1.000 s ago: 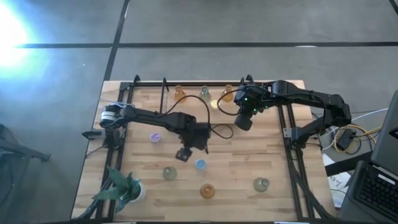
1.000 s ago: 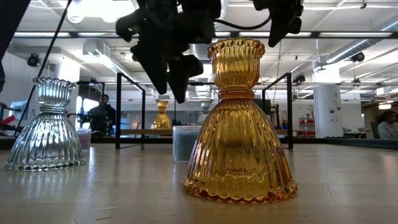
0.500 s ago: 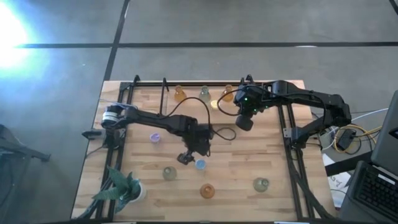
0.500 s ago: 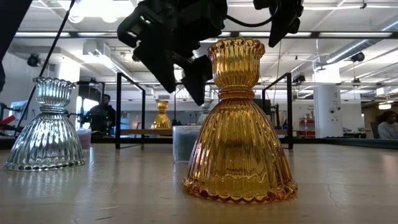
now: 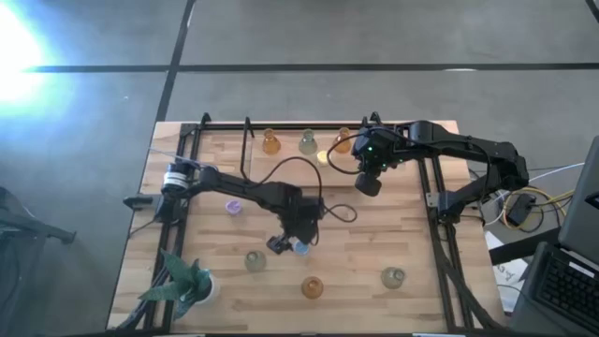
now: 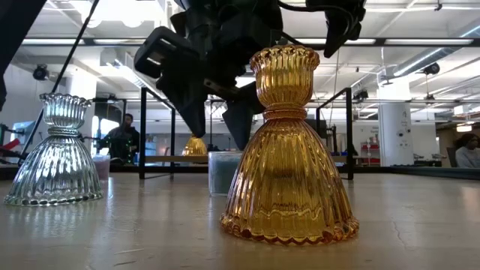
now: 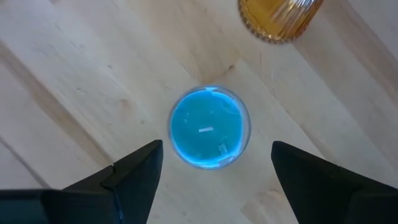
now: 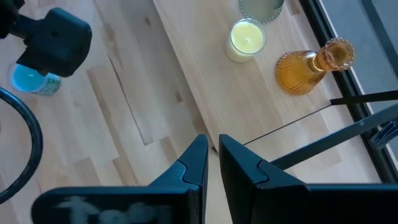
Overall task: Pick & Place candle stick holders
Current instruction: Put the blue candle on the shelf
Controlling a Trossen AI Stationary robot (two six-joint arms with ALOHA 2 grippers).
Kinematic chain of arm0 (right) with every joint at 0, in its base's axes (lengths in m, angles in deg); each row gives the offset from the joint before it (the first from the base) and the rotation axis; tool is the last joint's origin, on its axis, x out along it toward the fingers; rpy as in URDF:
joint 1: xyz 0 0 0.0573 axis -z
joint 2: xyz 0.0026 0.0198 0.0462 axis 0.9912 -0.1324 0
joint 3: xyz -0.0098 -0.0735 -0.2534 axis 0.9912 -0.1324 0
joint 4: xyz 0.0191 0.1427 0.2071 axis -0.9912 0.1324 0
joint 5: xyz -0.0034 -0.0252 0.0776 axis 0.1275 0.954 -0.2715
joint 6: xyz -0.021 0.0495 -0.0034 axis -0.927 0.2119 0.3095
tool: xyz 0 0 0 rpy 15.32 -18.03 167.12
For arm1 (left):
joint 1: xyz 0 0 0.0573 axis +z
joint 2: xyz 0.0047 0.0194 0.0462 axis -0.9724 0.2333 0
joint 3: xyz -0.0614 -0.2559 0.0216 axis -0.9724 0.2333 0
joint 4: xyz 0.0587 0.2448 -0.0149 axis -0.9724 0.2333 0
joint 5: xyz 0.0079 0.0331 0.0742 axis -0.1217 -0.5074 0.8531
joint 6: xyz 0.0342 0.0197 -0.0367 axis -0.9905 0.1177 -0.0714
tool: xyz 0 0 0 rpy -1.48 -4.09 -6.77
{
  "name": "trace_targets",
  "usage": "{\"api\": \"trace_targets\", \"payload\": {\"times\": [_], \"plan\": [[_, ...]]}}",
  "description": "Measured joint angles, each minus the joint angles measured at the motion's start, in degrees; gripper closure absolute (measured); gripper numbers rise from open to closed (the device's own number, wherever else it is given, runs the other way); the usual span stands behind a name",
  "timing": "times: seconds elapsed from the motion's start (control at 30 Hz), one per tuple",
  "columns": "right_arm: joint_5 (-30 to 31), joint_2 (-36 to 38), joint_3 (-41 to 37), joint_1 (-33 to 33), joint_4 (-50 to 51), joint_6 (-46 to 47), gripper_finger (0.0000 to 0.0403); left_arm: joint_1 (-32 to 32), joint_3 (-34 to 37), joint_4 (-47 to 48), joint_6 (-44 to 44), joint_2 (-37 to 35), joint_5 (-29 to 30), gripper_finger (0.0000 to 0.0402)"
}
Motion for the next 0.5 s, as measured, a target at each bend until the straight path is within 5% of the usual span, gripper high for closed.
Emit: {"api": "trace_targets", "payload": {"times": [0.5], "plan": [[-0.03,0.0,-1.71,-0.07,-0.06,0.0,0.0369,-3.19,6.08,-9.42,-2.28,0.79,6.51,0.0099]]}}
